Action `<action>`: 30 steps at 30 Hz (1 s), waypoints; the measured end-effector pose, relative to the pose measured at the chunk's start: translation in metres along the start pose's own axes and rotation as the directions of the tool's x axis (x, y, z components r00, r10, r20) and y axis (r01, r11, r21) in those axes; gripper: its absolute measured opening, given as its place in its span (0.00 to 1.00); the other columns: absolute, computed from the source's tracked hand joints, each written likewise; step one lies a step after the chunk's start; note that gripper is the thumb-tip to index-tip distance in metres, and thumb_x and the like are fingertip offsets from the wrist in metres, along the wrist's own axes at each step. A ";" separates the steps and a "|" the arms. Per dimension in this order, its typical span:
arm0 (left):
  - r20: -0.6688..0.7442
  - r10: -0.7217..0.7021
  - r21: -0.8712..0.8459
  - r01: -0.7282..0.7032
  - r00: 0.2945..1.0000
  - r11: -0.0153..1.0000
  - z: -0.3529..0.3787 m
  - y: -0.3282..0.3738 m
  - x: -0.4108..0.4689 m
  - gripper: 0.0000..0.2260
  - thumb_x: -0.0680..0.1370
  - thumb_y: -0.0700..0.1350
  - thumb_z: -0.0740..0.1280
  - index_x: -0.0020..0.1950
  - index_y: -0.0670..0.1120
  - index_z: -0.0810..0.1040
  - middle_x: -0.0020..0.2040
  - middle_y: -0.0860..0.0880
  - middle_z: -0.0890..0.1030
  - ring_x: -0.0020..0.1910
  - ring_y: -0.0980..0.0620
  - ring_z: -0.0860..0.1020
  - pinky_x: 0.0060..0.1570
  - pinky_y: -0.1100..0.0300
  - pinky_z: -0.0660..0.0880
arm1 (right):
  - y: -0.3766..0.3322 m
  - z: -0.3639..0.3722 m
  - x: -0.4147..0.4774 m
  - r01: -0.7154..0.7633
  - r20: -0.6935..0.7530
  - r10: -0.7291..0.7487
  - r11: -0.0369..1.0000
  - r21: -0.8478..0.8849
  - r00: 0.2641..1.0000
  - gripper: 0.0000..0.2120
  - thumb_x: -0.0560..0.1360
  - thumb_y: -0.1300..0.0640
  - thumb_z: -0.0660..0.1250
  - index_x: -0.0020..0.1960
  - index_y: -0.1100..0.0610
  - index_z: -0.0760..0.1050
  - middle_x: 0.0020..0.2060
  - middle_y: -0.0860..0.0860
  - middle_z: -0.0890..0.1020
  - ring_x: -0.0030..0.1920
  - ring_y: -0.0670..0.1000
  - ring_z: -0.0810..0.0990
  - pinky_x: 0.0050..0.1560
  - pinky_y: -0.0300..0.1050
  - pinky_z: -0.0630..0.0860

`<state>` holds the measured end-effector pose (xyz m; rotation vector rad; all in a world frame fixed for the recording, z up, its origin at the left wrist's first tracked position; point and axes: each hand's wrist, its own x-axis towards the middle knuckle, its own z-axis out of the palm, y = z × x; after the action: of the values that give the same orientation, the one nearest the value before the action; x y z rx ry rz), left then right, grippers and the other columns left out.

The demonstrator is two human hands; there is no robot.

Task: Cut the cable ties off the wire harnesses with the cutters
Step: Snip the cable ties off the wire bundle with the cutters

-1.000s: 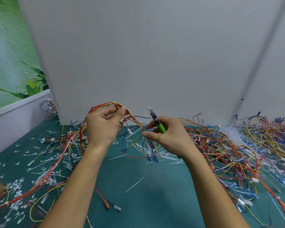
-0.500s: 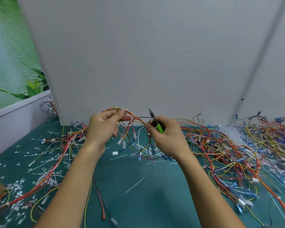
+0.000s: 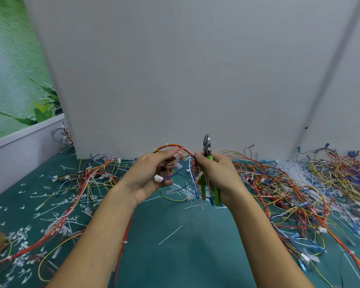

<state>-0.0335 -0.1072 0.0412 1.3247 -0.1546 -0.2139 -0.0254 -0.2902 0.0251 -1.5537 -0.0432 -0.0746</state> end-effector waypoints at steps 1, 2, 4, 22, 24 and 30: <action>-0.006 -0.016 -0.014 0.016 1.000 1.000 0.001 -0.001 0.001 0.15 0.68 0.54 0.75 0.46 0.45 0.88 0.31 0.52 0.71 0.27 0.56 0.66 0.29 0.62 0.64 | 0.000 0.000 0.000 0.035 -0.024 -0.036 0.999 -0.041 0.999 0.12 0.80 0.50 0.70 0.41 0.54 0.83 0.33 0.47 0.82 0.35 0.47 0.78 0.38 0.47 0.78; -0.006 -0.028 -0.031 0.028 1.000 0.999 0.002 -0.003 0.002 0.13 0.69 0.53 0.74 0.46 0.45 0.88 0.30 0.53 0.70 0.26 0.56 0.65 0.28 0.62 0.63 | 0.000 0.001 0.000 0.070 -0.055 -0.074 0.995 -0.074 0.996 0.11 0.80 0.50 0.71 0.41 0.54 0.83 0.32 0.46 0.81 0.33 0.45 0.77 0.38 0.48 0.77; -0.022 -0.026 -0.067 0.024 0.999 0.997 0.005 -0.005 0.004 0.09 0.70 0.50 0.74 0.42 0.45 0.87 0.29 0.52 0.69 0.26 0.55 0.63 0.27 0.62 0.61 | 0.000 0.002 0.001 0.135 -0.141 -0.148 0.986 -0.101 0.979 0.09 0.77 0.51 0.75 0.42 0.55 0.81 0.32 0.47 0.80 0.32 0.43 0.76 0.39 0.45 0.77; -0.320 0.189 -0.062 -0.219 0.928 0.974 0.016 -0.017 0.012 0.05 0.75 0.42 0.75 0.43 0.42 0.81 0.27 0.53 0.71 0.27 0.56 0.65 0.24 0.63 0.62 | -0.015 0.006 -0.013 0.479 -0.180 -0.618 0.734 -0.482 0.765 0.09 0.76 0.54 0.76 0.49 0.54 0.76 0.39 0.43 0.80 0.41 0.45 0.79 0.43 0.38 0.75; -0.308 0.188 -0.075 -0.220 0.933 0.973 0.017 -0.017 0.012 0.07 0.76 0.41 0.73 0.40 0.44 0.79 0.27 0.53 0.70 0.27 0.56 0.65 0.24 0.63 0.62 | -0.016 0.007 -0.014 0.486 -0.166 -0.651 0.689 -0.538 0.741 0.09 0.77 0.55 0.76 0.50 0.57 0.77 0.41 0.48 0.81 0.43 0.52 0.79 0.47 0.50 0.77; -0.223 0.238 -0.017 -0.248 0.945 0.969 0.020 -0.021 0.011 0.14 0.79 0.41 0.70 0.34 0.49 0.85 0.29 0.54 0.74 0.28 0.58 0.68 0.27 0.63 0.63 | -0.012 0.016 -0.015 0.423 -0.086 -0.491 0.816 -0.393 0.867 0.08 0.77 0.52 0.75 0.45 0.54 0.79 0.31 0.46 0.79 0.32 0.42 0.75 0.34 0.34 0.71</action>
<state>-0.0284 -0.1334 0.0257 1.2626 -0.1237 0.1380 -0.0407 -0.2744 0.0366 -1.8725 -0.2748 -0.6452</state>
